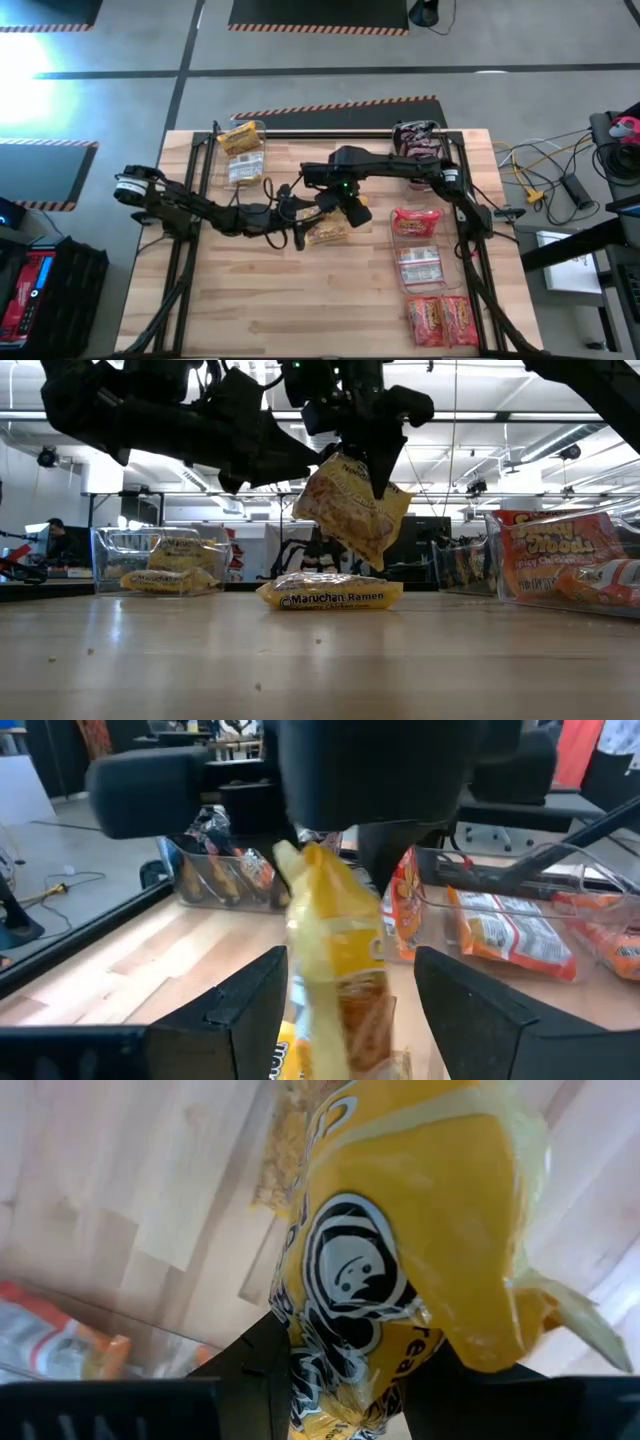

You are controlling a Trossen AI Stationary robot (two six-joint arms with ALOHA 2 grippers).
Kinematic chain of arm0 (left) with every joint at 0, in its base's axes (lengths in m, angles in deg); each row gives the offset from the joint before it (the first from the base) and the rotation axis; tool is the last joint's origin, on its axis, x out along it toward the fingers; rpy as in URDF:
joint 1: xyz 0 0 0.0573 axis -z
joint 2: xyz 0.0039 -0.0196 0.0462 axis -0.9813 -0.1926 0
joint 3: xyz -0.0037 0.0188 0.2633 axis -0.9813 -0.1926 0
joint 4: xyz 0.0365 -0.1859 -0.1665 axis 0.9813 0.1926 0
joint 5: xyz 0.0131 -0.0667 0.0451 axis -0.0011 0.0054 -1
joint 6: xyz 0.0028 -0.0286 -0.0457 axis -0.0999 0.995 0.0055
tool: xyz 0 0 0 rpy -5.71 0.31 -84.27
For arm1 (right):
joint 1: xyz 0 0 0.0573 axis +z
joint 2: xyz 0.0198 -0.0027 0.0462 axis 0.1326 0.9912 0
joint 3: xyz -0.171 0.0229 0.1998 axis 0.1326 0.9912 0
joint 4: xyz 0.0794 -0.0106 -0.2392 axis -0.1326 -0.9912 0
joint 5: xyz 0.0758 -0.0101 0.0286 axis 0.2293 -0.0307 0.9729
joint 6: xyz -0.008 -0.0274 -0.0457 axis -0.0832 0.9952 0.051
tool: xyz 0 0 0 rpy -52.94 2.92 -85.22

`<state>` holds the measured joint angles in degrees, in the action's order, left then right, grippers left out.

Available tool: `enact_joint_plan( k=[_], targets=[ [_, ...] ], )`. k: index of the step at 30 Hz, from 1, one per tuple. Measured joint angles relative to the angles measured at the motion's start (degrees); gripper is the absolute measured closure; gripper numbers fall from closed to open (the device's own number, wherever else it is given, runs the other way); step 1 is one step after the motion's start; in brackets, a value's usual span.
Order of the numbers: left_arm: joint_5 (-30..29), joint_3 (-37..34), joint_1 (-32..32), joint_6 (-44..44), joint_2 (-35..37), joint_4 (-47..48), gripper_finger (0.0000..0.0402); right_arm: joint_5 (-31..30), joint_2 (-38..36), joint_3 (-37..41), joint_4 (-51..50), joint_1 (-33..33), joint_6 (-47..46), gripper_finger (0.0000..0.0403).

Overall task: Sort Maruchan noodles
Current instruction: Put the yellow noodle pack into the top left transparent bin

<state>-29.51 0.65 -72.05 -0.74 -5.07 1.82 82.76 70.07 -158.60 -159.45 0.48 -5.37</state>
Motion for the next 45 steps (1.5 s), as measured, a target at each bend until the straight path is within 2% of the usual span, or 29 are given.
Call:
enact_joint_plan(
  k=[7,20,31,34,42,45],
  targets=[
    [0.8,0.0,-0.2,0.0,0.0,0.1,0.0198,-0.9,0.0,0.0,1.4,0.4,0.4,0.0279],
    [1.3,0.0,-1.6,0.6,-0.9,0.0,0.0198,-3.1,0.0,0.0,8.6,1.7,7.5,0.0278],
    [1.6,0.0,-2.8,1.1,-0.9,0.3,0.02,-4.4,0.0,-3.4,9.3,2.2,8.7,0.0279],
    [1.7,0.0,-3.0,1.0,-0.9,0.4,0.0216,-4.4,0.0,-3.4,9.3,2.2,7.1,0.0274],
    [2.5,-0.1,-3.9,0.9,-0.9,0.5,0.0297,-4.1,0.0,-3.4,9.3,2.2,-0.2,0.0246],
    [2.6,-0.1,-4.0,0.7,-0.9,0.5,0.0306,-4.2,-0.1,-3.4,9.1,2.2,-2.3,0.0234]
  ],
)
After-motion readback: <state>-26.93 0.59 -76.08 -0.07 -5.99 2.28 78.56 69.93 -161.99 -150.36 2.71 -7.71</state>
